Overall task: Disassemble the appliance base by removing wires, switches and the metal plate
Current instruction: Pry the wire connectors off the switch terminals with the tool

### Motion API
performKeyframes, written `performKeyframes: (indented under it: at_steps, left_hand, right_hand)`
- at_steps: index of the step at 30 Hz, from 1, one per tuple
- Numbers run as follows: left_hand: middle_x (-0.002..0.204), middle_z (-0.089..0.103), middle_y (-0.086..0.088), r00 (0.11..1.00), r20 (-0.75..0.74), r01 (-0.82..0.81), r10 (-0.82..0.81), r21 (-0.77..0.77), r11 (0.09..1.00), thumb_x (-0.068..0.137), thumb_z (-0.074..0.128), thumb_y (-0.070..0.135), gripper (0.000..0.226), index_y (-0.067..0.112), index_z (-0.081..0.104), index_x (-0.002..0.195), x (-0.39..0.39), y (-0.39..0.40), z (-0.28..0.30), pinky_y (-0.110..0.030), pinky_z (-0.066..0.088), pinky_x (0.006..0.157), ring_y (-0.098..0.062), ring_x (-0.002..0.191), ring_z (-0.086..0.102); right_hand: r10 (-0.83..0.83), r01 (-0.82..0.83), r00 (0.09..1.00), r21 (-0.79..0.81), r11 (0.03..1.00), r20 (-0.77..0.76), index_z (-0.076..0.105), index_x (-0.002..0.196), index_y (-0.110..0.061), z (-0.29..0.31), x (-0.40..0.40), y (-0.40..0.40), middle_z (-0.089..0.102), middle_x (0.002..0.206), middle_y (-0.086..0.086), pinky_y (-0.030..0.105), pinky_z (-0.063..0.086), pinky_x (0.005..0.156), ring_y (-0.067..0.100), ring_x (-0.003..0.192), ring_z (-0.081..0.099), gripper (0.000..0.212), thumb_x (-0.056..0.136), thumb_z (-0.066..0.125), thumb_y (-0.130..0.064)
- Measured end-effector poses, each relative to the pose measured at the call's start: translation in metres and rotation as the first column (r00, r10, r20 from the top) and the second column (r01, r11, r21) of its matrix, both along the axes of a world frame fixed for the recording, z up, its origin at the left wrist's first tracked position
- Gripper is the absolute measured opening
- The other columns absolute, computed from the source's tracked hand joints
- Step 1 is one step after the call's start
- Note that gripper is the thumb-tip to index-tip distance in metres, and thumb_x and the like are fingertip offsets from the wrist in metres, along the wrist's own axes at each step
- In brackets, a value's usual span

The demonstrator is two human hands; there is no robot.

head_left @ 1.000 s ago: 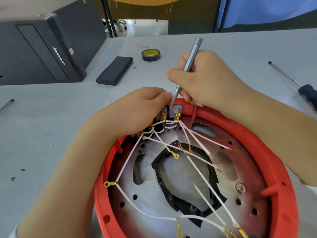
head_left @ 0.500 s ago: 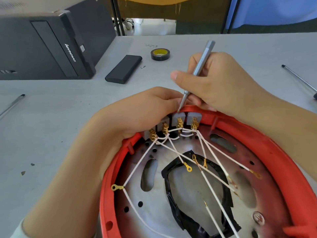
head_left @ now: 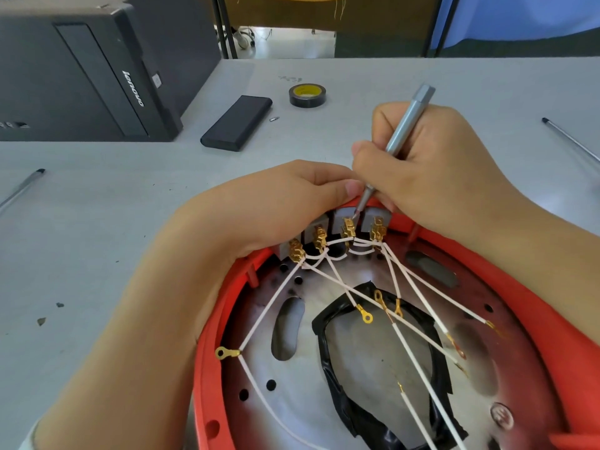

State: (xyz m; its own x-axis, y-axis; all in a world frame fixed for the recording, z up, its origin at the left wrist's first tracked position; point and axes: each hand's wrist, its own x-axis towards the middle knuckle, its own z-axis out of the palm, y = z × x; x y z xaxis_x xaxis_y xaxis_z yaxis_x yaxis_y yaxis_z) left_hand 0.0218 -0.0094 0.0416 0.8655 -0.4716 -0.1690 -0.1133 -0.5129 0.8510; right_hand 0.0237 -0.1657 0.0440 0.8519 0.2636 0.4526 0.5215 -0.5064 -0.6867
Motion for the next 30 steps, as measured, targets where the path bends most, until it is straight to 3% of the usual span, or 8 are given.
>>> performKeyframes:
  at_steps: [5, 8, 11, 18, 22, 25, 30]
  left_hand:
    - [0.095, 0.071, 0.02, 0.999, 0.043, 0.004, -0.005, 0.036, 0.999, 0.098, 0.044, 0.036, 0.023, 0.043, 0.066, 0.1, -0.0021, -0.0013, 0.0007, -0.033, 0.044, 0.1, 0.001, 0.093, 0.065]
    - [0.098, 0.072, 0.015, 0.999, 0.043, 0.002, -0.004, 0.037, 0.999, 0.098, 0.044, 0.036, 0.024, 0.042, 0.066, 0.103, -0.0023, -0.0017, 0.0007, -0.035, 0.045, 0.099, -0.005, 0.096, 0.066]
    - [0.097, 0.072, 0.018, 0.999, 0.042, -0.009, 0.008, 0.021, 1.0, 0.098, 0.044, 0.034, 0.024, 0.04, 0.066, 0.104, -0.0019, -0.0021, 0.0005, -0.03, 0.045, 0.098, -0.001, 0.093, 0.066]
    - [0.097, 0.071, 0.021, 0.998, 0.059, -0.003, 0.001, 0.033, 0.999, 0.098, 0.044, 0.035, 0.023, 0.045, 0.065, 0.098, -0.002, -0.0023, 0.0005, -0.026, 0.043, 0.097, 0.003, 0.094, 0.064]
    - [0.095, 0.072, 0.02, 0.998, 0.058, -0.004, 0.001, 0.04, 0.999, 0.098, 0.044, 0.035, 0.023, 0.043, 0.066, 0.101, -0.0021, -0.0024, 0.0002, -0.031, 0.045, 0.097, 0.001, 0.092, 0.066]
    - [0.092, 0.071, 0.024, 0.998, 0.063, 0.002, -0.004, 0.033, 0.999, 0.099, 0.044, 0.034, 0.024, 0.045, 0.065, 0.096, -0.0019, -0.0022, 0.0005, -0.023, 0.045, 0.091, 0.007, 0.087, 0.065]
    - [0.087, 0.069, 0.029, 0.997, 0.073, -0.002, 0.0, 0.025, 1.0, 0.098, 0.044, 0.035, 0.025, 0.048, 0.063, 0.088, -0.0023, -0.0026, 0.0008, -0.015, 0.043, 0.081, 0.012, 0.081, 0.063]
  right_hand:
    - [0.015, -0.015, 0.999, 0.016, 1.0, -0.036, 0.04, 0.057, -0.015, -0.0004, 0.0004, -0.0002, 0.053, 0.043, -0.01, 0.011, 0.036, 0.042, 0.004, 0.04, 0.053, 0.034, 0.086, 0.057, -0.01]
    - [-0.005, 0.006, 0.999, 0.011, 1.0, -0.054, 0.04, 0.056, -0.014, -0.0002, 0.0029, 0.0007, 0.052, 0.044, -0.004, 0.012, 0.035, 0.041, 0.007, 0.039, 0.05, 0.033, 0.085, 0.057, -0.011]
    - [-0.028, 0.029, 0.996, 0.011, 1.0, -0.082, 0.041, 0.057, -0.009, -0.0006, 0.0061, 0.0016, 0.048, 0.043, 0.005, 0.013, 0.034, 0.039, 0.009, 0.038, 0.048, 0.029, 0.082, 0.056, -0.011]
    - [0.009, -0.009, 0.997, -0.007, 1.0, -0.082, 0.04, 0.054, -0.01, -0.0007, 0.005, 0.0007, 0.047, 0.045, 0.001, 0.013, 0.034, 0.04, 0.008, 0.039, 0.046, 0.029, 0.079, 0.056, -0.011]
    - [-0.006, 0.007, 0.998, 0.011, 1.0, -0.069, 0.041, 0.056, -0.009, -0.0016, 0.0057, -0.0004, 0.045, 0.041, 0.001, 0.016, 0.035, 0.041, 0.011, 0.04, 0.046, 0.03, 0.083, 0.056, -0.011]
    - [-0.015, 0.016, 0.999, 0.005, 1.0, -0.05, 0.041, 0.058, -0.007, -0.0012, 0.0053, -0.0003, 0.045, 0.048, 0.01, 0.023, 0.037, 0.044, 0.015, 0.045, 0.044, 0.03, 0.084, 0.056, -0.011]
    - [-0.003, 0.002, 0.998, -0.011, 1.0, -0.066, 0.043, 0.057, -0.004, 0.0004, 0.0052, -0.0001, 0.043, 0.046, 0.007, 0.021, 0.035, 0.043, 0.012, 0.042, 0.043, 0.029, 0.082, 0.056, -0.01]
